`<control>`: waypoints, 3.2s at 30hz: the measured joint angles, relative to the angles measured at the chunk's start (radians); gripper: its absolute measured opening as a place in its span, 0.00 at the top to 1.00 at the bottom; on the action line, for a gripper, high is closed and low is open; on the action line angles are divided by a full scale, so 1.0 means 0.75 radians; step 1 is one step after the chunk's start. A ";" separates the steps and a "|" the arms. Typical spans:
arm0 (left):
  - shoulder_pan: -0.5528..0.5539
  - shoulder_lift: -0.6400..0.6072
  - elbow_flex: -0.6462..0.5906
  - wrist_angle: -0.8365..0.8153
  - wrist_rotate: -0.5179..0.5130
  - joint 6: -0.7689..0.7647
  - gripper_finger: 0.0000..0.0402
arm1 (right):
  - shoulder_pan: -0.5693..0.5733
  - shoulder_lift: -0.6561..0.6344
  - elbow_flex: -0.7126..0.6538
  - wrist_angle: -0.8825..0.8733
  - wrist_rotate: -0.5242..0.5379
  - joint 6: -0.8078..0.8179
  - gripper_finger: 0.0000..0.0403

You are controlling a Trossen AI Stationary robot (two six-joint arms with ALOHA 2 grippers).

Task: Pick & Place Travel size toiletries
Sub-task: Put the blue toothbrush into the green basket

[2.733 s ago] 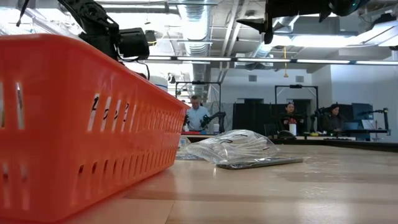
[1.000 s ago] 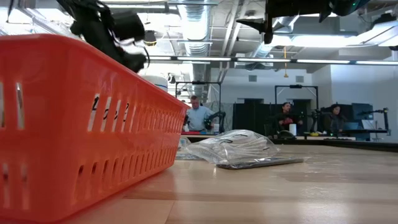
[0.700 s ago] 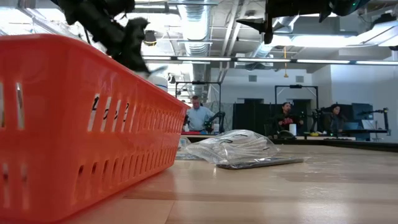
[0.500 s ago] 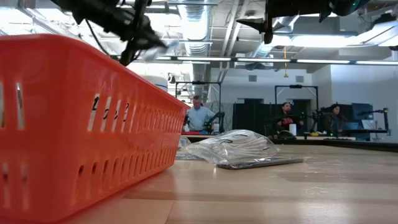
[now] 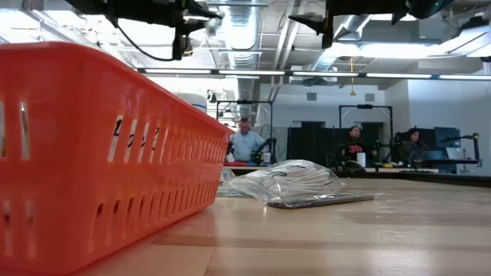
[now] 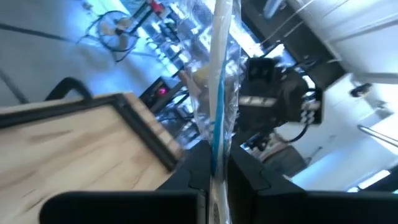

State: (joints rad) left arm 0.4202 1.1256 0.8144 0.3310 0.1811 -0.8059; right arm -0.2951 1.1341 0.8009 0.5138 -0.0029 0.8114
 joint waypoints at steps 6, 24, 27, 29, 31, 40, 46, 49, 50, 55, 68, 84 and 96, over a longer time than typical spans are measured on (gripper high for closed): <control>-0.004 0.100 0.113 0.082 0.128 -0.009 0.96 | 0.103 0.082 0.078 -0.023 0.039 -0.248 0.35; -0.022 0.222 0.269 0.097 0.293 0.025 0.96 | 0.190 0.467 0.516 -0.234 -0.003 -0.468 0.35; -0.022 0.222 0.269 0.098 0.293 0.028 0.96 | 0.189 0.481 0.524 -0.245 -0.007 -0.468 0.35; -0.022 0.222 0.269 0.098 0.305 0.030 0.96 | 0.180 0.482 0.525 -0.245 -0.008 -0.468 0.35; -0.022 0.222 0.269 0.099 0.321 0.031 0.96 | 0.169 0.480 0.527 -0.250 -0.013 -0.467 0.35; -0.022 0.222 0.268 0.097 0.326 0.066 0.96 | 0.121 0.480 0.527 -0.263 -0.110 -0.338 0.51; -0.021 0.222 0.268 0.094 0.307 0.097 0.96 | 0.122 0.480 0.527 -0.258 -0.139 -0.348 0.66; -0.021 0.222 0.268 0.093 0.288 0.131 0.96 | 0.122 0.480 0.527 -0.258 -0.140 -0.349 0.70; -0.021 0.222 0.268 0.092 0.286 0.134 0.96 | 0.123 0.480 0.527 -0.258 -0.140 -0.348 0.71; -0.021 0.222 0.268 0.090 0.277 0.161 0.95 | 0.125 0.480 0.527 -0.257 -0.142 -0.348 0.73; -0.027 0.288 0.268 0.126 0.252 0.156 0.97 | 0.125 0.481 0.525 -0.270 -0.142 -0.257 0.63; -0.022 0.288 0.268 0.135 0.258 0.168 0.96 | 0.125 0.480 0.525 -0.314 -0.139 -0.243 0.96; 0.017 0.172 0.267 0.121 0.331 -0.072 0.66 | 0.113 0.466 0.526 -0.340 -0.143 -0.330 0.96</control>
State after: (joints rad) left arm 0.4328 1.2546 1.0149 0.4218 0.4294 -0.8598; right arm -0.2100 1.4835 1.1955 0.2587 -0.1105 0.5643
